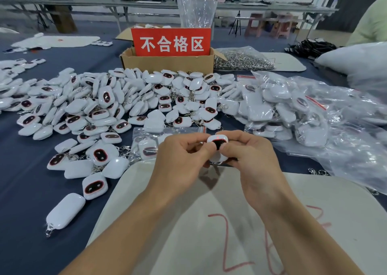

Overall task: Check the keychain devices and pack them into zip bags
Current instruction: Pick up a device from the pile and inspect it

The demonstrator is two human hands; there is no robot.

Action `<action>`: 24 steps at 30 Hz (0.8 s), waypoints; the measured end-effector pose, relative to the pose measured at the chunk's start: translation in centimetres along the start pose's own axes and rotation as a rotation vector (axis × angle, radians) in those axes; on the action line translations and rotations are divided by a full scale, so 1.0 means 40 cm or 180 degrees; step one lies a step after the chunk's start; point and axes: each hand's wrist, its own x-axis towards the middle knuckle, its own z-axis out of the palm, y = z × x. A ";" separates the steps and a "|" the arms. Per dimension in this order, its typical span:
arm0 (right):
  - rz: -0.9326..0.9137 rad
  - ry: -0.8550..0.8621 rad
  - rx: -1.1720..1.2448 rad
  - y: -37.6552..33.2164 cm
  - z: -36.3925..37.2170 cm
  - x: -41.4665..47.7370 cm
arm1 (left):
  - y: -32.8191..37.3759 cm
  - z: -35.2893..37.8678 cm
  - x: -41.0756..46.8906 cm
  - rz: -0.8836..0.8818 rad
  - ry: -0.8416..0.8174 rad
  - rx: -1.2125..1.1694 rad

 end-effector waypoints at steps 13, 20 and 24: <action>-0.0272 -0.0442 -0.0130 0.007 0.011 -0.008 | 0.001 -0.007 -0.001 0.0090 0.0395 0.0061; -0.0471 -0.0387 -0.0104 0.011 0.005 -0.003 | 0.002 -0.003 0.000 0.0023 0.0234 -0.0043; -0.0524 -0.0322 -0.0177 0.016 0.011 -0.004 | 0.005 -0.005 0.001 0.0025 0.0301 -0.0033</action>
